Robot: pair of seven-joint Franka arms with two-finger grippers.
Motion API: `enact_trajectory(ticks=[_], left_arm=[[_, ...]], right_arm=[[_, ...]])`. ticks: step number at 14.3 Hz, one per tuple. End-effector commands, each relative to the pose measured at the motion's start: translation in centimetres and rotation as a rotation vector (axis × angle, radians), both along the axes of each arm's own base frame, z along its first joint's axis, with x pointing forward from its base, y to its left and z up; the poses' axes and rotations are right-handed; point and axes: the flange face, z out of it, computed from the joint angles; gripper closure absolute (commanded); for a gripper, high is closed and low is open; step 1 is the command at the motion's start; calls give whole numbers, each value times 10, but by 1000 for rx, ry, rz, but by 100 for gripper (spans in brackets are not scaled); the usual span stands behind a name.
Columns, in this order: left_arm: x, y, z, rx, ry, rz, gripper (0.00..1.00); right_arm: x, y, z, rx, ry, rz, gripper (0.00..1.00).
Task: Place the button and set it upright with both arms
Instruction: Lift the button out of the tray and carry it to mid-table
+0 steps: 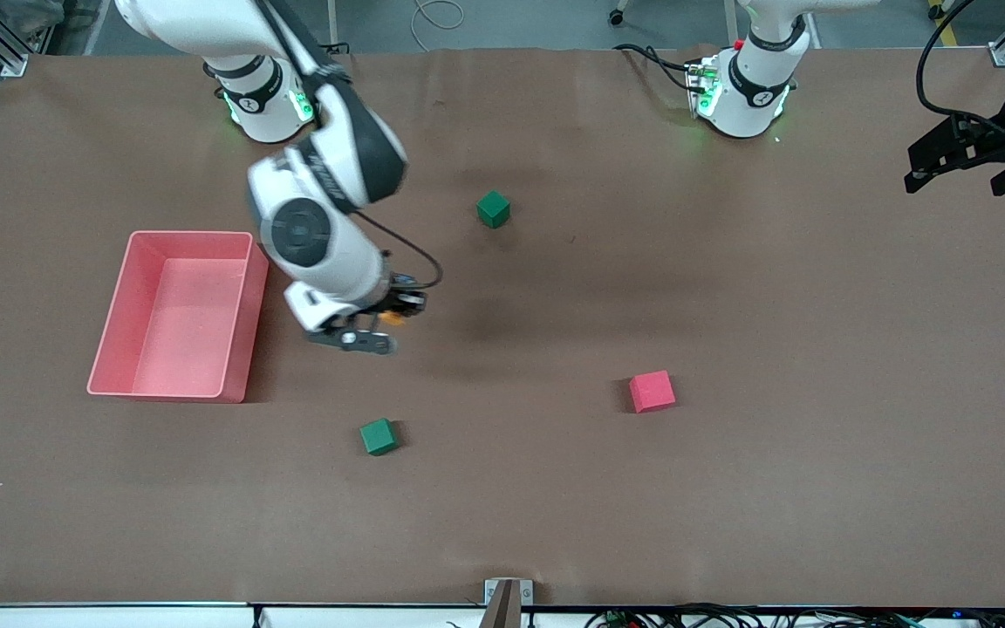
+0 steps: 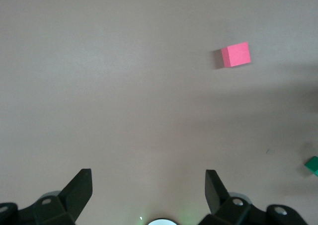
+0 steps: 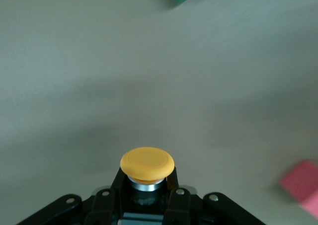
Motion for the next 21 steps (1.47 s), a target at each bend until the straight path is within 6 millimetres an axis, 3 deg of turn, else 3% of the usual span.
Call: enact_trajectory(ticks=[1, 3, 7, 11, 13, 14, 15, 18, 21], left_arm=[[9, -4, -5, 8, -9, 6, 0], [10, -3, -8, 8, -4, 7, 0], [10, -5, -8, 0, -4, 5, 0], [13, -12, -15, 0, 12, -9, 0], [15, -14, -20, -4, 21, -11, 0], [16, -15, -22, -4, 23, -14, 0], [20, -18, -26, -6, 21, -18, 0], [34, -34, -47, -9, 32, -34, 0], [50, -72, -85, -9, 44, -15, 0]], right_arm=[[2, 48, -48, -10, 16, -6, 97], [-2, 65, -71, -23, 23, 22, 96], [-1, 103, -84, 14, -37, 130, 96], [3, 120, -103, 53, -114, 220, 90], [-3, 130, -118, 41, -115, 256, 72], [-4, 132, -122, 35, -124, 259, 50], [-4, 133, -122, 39, -132, 255, 0], [-3, 133, -110, 42, -134, 253, 0], [10, 108, -66, 12, -83, 215, 0]])
